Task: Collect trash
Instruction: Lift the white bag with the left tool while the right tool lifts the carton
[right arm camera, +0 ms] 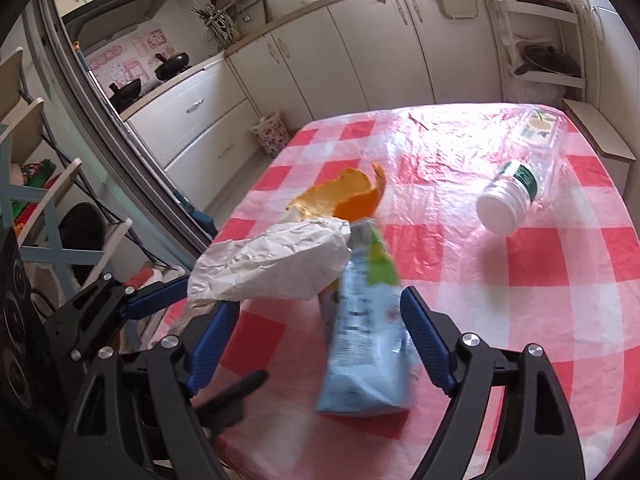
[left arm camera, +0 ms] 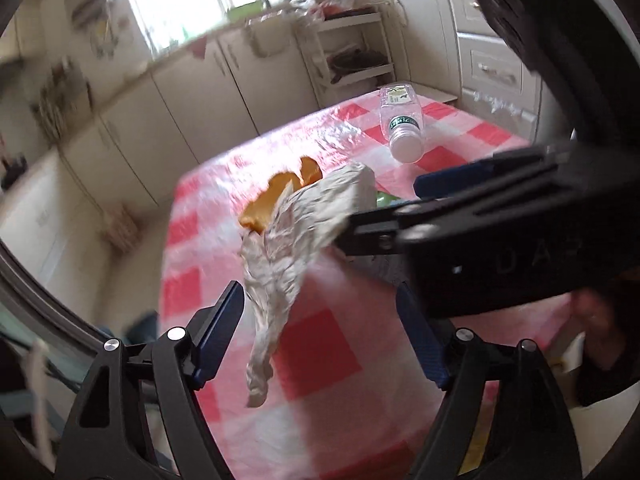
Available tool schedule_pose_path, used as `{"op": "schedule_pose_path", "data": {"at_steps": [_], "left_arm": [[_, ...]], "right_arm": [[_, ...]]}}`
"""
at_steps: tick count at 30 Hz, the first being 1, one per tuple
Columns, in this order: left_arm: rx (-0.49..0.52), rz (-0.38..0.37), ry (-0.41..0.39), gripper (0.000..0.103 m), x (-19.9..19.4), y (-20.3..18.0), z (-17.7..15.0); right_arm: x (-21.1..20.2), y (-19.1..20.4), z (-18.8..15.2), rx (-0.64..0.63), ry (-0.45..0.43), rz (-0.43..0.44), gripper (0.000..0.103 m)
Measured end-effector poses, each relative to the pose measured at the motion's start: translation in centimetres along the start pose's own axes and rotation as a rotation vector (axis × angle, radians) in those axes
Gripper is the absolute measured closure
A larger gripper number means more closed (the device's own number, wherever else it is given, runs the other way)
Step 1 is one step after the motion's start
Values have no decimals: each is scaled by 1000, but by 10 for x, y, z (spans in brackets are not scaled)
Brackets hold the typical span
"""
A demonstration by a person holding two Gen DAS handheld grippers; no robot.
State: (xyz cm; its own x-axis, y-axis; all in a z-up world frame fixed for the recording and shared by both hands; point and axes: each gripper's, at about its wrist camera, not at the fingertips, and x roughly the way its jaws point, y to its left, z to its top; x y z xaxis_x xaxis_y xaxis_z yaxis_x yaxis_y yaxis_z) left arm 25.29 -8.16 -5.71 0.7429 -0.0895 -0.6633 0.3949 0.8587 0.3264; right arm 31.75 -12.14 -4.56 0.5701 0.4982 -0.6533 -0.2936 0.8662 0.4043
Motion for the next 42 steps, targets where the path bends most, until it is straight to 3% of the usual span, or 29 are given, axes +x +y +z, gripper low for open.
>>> {"op": "schedule_pose_path", "data": {"at_steps": [2, 4, 7, 13, 17, 24, 27, 30, 42], "left_arm": [[22, 34, 3, 46, 3, -5, 1], [-33, 36, 32, 85, 8, 5, 2], [-212, -16, 46, 98, 10, 38, 3], [-519, -164, 51, 99, 9, 96, -9], [-586, -209, 54, 99, 11, 107, -17], [-648, -252, 50, 99, 12, 111, -23], [-659, -255, 61, 99, 11, 114, -27], [-679, -267, 68, 99, 12, 116, -28], [-668, -264, 54, 99, 9, 113, -27]], "right_arm": [[-1, 3, 0, -12, -3, 9, 21], [-2, 1, 0, -11, -4, 8, 21], [-6, -11, 1, 29, -12, -3, 20], [9, -25, -3, 57, 62, -105, 20], [20, -19, -7, 16, 101, -149, 20], [31, -19, -12, -18, 145, -181, 20], [30, -19, -14, -27, 155, -176, 30], [31, -16, -15, -29, 163, -152, 48], [24, -19, -15, -31, 144, -140, 48]]}}
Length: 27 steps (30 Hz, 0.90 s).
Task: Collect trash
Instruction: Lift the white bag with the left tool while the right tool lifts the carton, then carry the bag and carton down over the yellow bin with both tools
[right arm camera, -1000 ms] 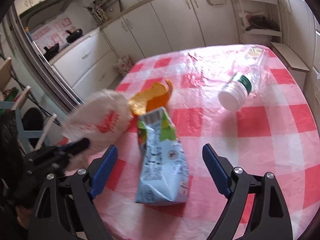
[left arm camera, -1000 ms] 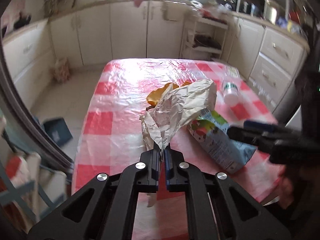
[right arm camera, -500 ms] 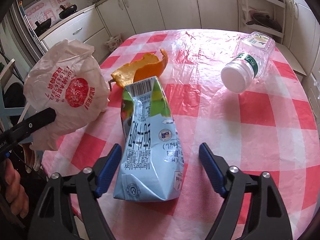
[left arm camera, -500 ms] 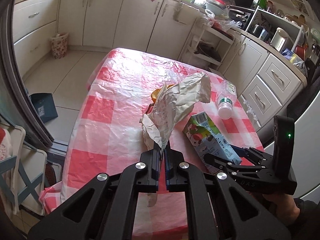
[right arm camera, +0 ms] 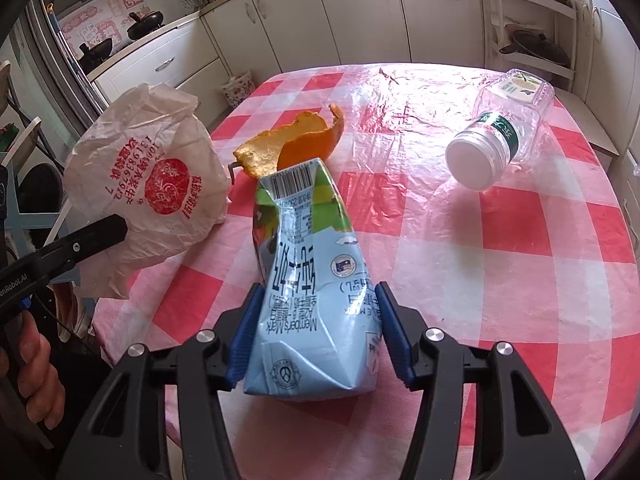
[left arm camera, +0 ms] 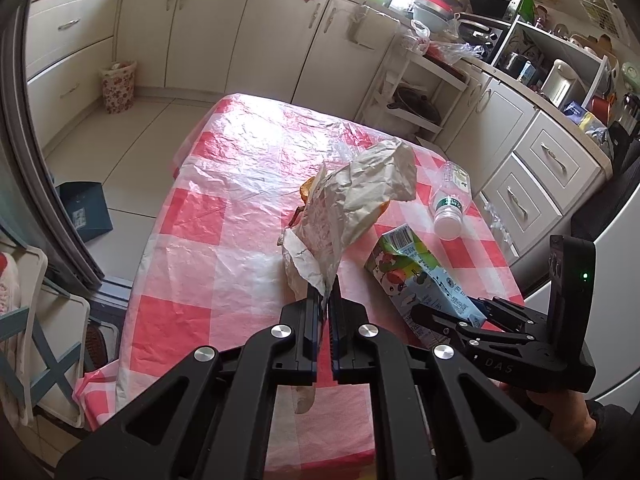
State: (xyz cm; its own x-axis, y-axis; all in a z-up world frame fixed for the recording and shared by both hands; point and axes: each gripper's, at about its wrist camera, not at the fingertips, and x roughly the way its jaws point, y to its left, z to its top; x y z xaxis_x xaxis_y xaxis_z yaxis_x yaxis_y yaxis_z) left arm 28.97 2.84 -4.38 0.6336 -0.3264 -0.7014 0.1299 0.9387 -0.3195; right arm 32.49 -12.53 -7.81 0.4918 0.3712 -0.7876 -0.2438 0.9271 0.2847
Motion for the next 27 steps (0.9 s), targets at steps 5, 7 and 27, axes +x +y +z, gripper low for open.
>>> {"op": "schedule_pose_path", "data": {"at_steps": [5, 7, 27], "left_arm": [[10, -2, -10, 99, -4, -4, 0], [19, -5, -13, 99, -5, -7, 0], [54, -51, -53, 99, -64, -26, -45]], "right_arm": [[-8, 0, 2, 8, -20, 9, 48], [-13, 3, 2, -1, -25, 16, 48], [-56, -5, -35, 99, -61, 45, 49]]}}
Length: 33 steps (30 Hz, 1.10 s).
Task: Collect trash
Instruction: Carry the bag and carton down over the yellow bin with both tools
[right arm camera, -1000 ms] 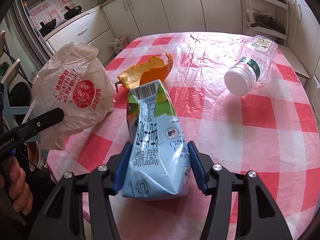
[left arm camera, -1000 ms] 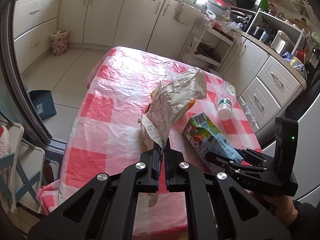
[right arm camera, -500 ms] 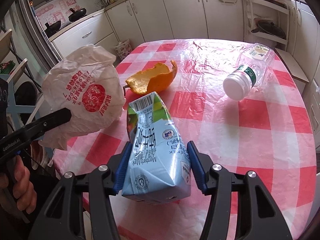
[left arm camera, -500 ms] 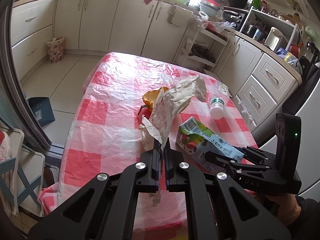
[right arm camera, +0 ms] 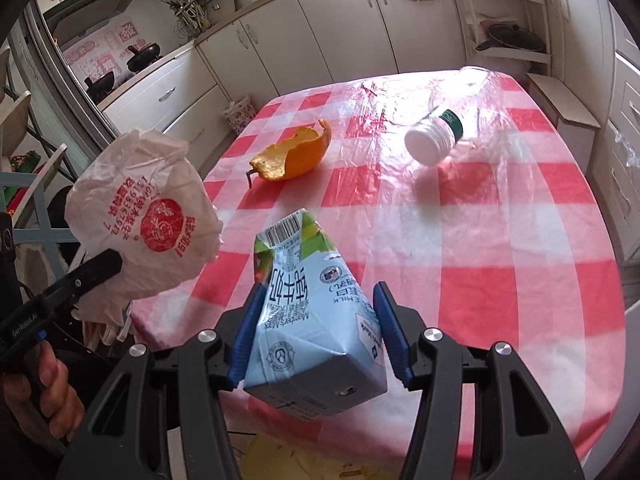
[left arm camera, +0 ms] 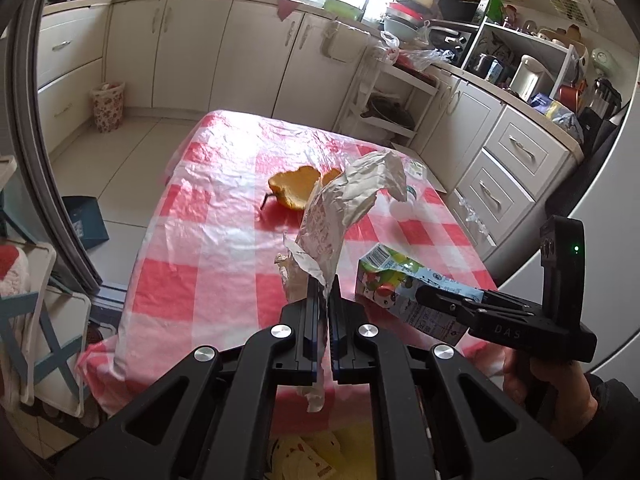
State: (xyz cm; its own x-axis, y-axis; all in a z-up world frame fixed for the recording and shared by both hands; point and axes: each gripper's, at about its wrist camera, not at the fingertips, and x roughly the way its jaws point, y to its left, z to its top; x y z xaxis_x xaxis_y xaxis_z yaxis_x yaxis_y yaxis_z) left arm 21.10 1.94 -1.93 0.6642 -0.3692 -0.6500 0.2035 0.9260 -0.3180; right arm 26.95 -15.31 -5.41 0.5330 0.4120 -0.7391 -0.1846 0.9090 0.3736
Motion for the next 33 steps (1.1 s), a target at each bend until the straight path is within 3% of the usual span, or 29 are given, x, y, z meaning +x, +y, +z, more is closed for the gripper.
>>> {"op": "schedule_pose_path", "data": {"at_steps": [7, 18, 23, 26, 28, 33], "left_arm": [[56, -52, 9, 99, -31, -22, -35], [120, -103, 97, 99, -60, -43, -95], [166, -103, 174, 98, -57, -55, -119], [191, -91, 227, 98, -50, -60, -128], [197, -84, 258, 95, -45, -62, -134], [194, -72, 273, 78, -41, -62, -136]], "right_arm": [[-27, 1, -32, 70, -20, 33, 49], [-78, 1, -93, 153, -54, 56, 49], [-85, 11, -117, 153, -22, 57, 50], [-81, 16, -128, 142, 21, 44, 56], [-75, 18, -134, 134, 53, 34, 64], [-56, 22, -138, 108, 112, -9, 64]]}}
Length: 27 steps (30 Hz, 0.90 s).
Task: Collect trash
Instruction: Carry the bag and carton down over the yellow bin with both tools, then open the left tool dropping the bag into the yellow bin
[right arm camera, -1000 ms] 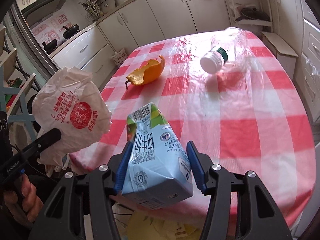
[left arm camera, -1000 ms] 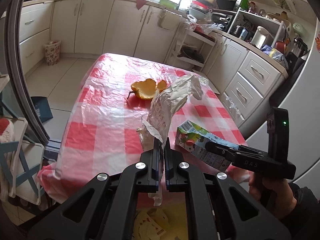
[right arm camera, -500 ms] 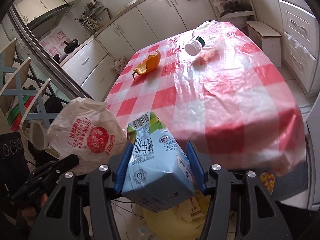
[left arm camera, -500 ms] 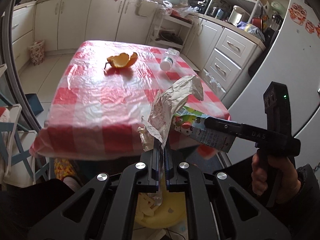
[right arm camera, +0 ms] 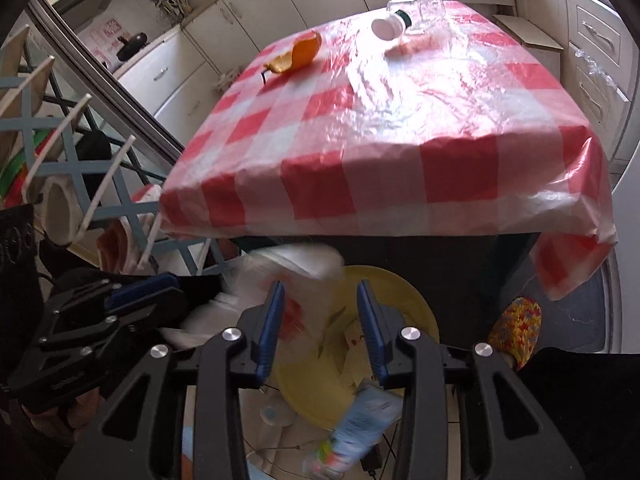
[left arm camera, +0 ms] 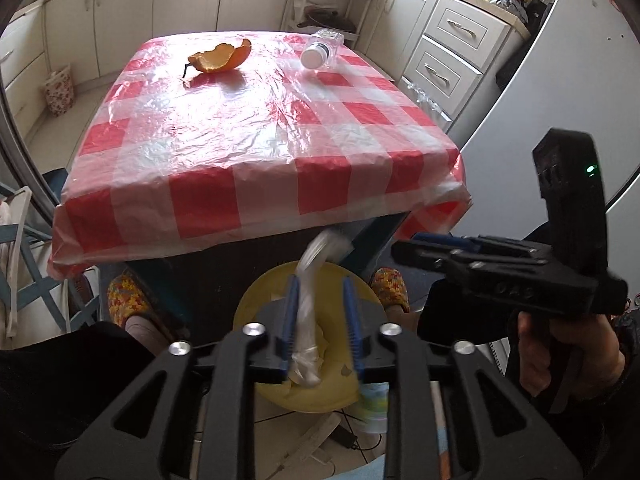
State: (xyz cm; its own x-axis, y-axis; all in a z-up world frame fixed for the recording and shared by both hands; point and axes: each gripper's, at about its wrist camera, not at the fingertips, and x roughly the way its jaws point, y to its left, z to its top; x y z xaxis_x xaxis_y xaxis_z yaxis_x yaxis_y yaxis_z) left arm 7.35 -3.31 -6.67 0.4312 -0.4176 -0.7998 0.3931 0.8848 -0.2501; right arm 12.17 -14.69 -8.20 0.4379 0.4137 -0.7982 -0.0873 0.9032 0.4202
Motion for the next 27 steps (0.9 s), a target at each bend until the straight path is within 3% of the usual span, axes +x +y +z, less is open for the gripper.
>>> {"op": "schedule_pose_path", "data": {"at_steps": [6, 16, 18, 22, 25, 27], "left_arm": [[-19, 10, -18, 68, -4, 6, 2], [-43, 20, -34, 62, -7, 11, 6], [-53, 23, -54, 60, -11, 12, 6], [-95, 50, -91, 52, -19, 18, 10], [-149, 26, -118, 46, -27, 25, 16], [-190, 1, -137, 44, -30, 29, 21]], "right_arm": [[-4, -2, -2, 11, -15, -13, 57], [-10, -11, 1, 65, -34, 10, 49], [-26, -8, 4, 52, -95, 12, 48], [-70, -1, 10, -22, -255, -57, 32], [-63, -17, 5, 23, -181, -98, 32], [-45, -38, -8, 89, -61, -137, 32]]}}
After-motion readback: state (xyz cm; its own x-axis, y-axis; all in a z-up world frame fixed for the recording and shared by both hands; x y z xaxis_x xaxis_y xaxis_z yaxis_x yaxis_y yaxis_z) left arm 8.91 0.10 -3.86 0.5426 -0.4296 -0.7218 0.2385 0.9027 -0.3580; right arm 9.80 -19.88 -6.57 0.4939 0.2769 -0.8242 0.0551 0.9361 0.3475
